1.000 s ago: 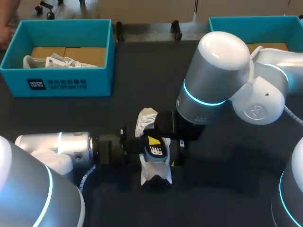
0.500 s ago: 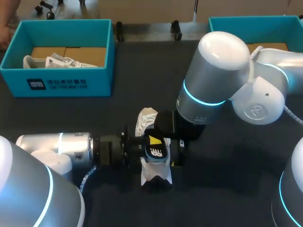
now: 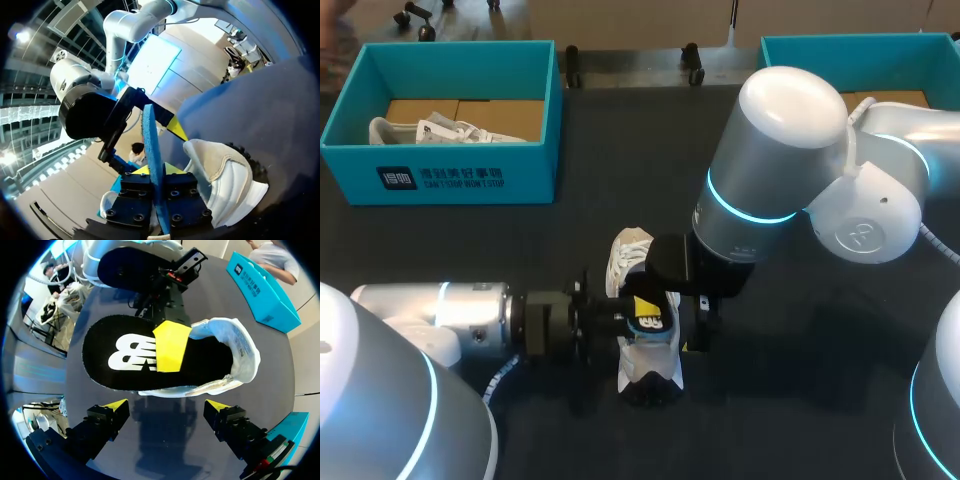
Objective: Take the shoe out of the shoebox, open the shoe tongue, remove and reinsert the insole, then place the shoe into the shoebox
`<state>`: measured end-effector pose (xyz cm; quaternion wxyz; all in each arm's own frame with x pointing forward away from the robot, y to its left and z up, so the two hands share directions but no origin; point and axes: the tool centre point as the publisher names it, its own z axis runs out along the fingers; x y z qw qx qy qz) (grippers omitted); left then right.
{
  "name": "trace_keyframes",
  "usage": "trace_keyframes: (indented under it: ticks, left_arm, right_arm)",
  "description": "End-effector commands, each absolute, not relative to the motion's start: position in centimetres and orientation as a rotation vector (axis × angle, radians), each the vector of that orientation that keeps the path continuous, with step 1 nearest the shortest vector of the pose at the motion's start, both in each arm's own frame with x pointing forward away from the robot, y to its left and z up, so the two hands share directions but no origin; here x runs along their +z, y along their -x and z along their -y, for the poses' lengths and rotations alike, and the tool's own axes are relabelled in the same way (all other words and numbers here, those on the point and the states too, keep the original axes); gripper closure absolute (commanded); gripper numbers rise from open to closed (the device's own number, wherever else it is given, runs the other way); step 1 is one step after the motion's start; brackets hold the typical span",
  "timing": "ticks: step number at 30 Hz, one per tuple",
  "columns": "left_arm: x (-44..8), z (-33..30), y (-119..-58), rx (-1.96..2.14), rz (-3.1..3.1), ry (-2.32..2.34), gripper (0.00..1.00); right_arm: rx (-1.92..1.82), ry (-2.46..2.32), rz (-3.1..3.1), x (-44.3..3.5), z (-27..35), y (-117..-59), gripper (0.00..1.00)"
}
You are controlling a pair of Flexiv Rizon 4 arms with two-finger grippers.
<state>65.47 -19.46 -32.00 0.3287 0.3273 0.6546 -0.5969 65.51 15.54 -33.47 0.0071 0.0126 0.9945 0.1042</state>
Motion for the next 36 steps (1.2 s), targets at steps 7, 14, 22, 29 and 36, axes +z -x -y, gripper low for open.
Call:
trace_keyframes:
  ticks: [7,14,22,29,36]
  left_arm:
    - [-32.9,19.8,-65.7,-1.526,-1.700,-0.887,1.00]
    - [-34.0,19.6,-67.5,-1.438,-1.689,-0.884,1.00]
    - [-34.4,19.3,-69.0,-1.406,-1.728,-0.832,1.00]
    - [-34.0,19.1,-67.8,-1.431,-1.726,-0.836,1.00]
    - [-33.2,18.6,-66.5,-1.473,-1.724,-0.841,0.85]
  right_arm:
    - [0.322,-0.041,-3.107,-33.6,-15.6,-65.4,0.00]
    - [0.322,-0.041,-3.107,-33.6,-15.6,-65.4,0.00]
    - [0.322,-0.041,-3.107,-33.6,-15.6,-65.4,0.00]
    - [0.322,-0.041,-3.107,-33.6,-15.6,-65.4,0.00]
    - [0.322,-0.041,-3.107,-33.6,-15.6,-65.4,0.00]
